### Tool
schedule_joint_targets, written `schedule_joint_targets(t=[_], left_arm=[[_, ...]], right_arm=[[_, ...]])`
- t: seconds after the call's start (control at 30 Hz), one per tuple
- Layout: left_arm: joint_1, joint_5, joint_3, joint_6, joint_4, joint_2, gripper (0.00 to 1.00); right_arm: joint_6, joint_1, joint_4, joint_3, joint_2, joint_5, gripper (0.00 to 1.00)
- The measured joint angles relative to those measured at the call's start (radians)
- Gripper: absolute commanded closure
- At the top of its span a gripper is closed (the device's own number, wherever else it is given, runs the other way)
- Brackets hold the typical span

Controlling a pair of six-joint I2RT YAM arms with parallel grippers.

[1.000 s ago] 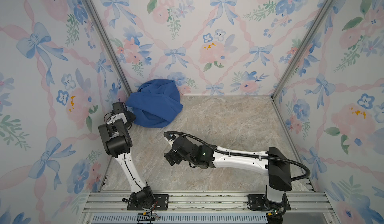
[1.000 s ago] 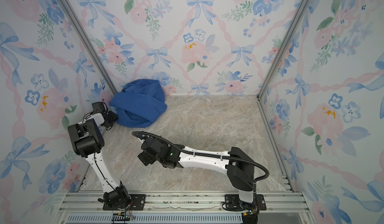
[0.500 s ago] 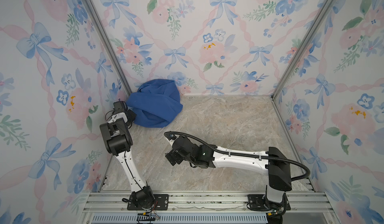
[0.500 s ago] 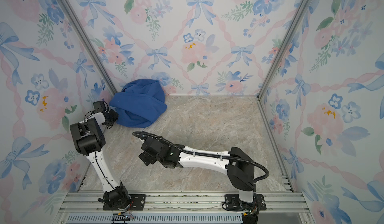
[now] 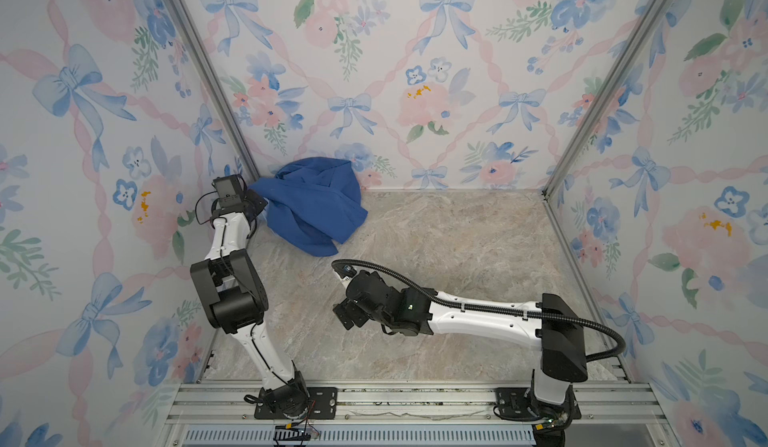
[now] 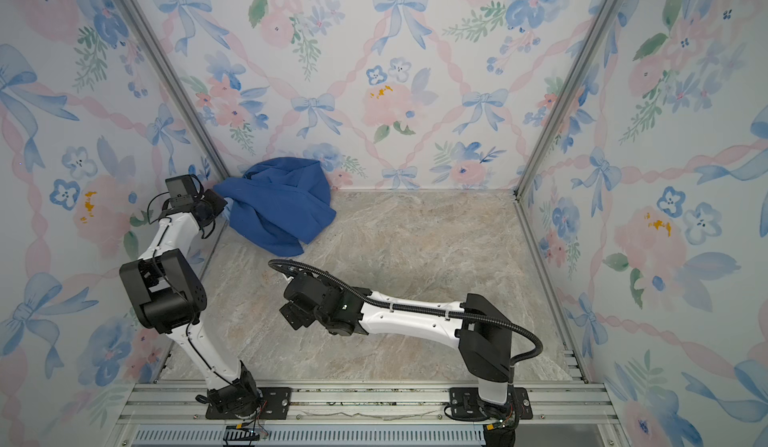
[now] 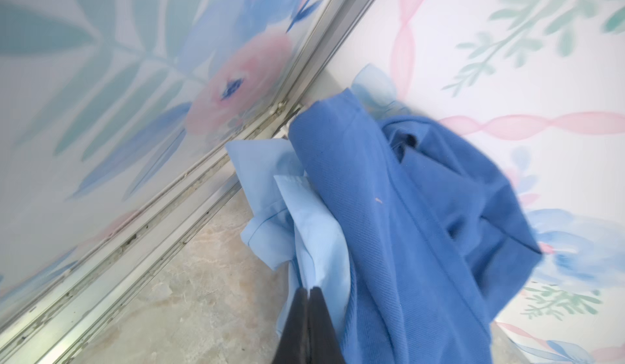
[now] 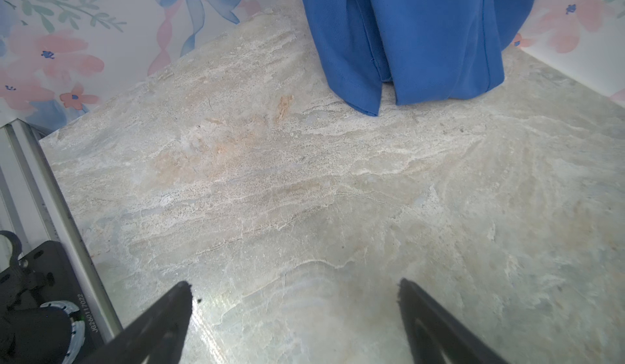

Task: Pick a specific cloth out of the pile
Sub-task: 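Grasp the light blue shirt with the left gripper and pull it out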

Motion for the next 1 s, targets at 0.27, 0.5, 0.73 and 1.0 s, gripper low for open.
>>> schedule_joint_targets(t=[0.27,0.5,0.73,1.0], left_arm=[[-0.085,-0.061,0.093,-0.012,0.018,-0.044,1.0],[-0.161,-0.139,-0.189,-0.076,0.119,-0.263,1.0],[-0.219,-0.192,-0.265,-0.065,0.159,-0.334,1.0],[-0.235,-0.27,0.091,0.0,0.045,-0.269,1.0]], right_arm=[[0.008,0.006,0.0,-0.02,-0.021,0.01,0.03],[0.027,0.006,0.001,-0.053,-0.056,0.021,0.03],[0.049,0.006,0.011,-0.146,-0.137,0.036,0.03],[0.064,0.006,0.019,-0.197,-0.207,0.052,0.03]])
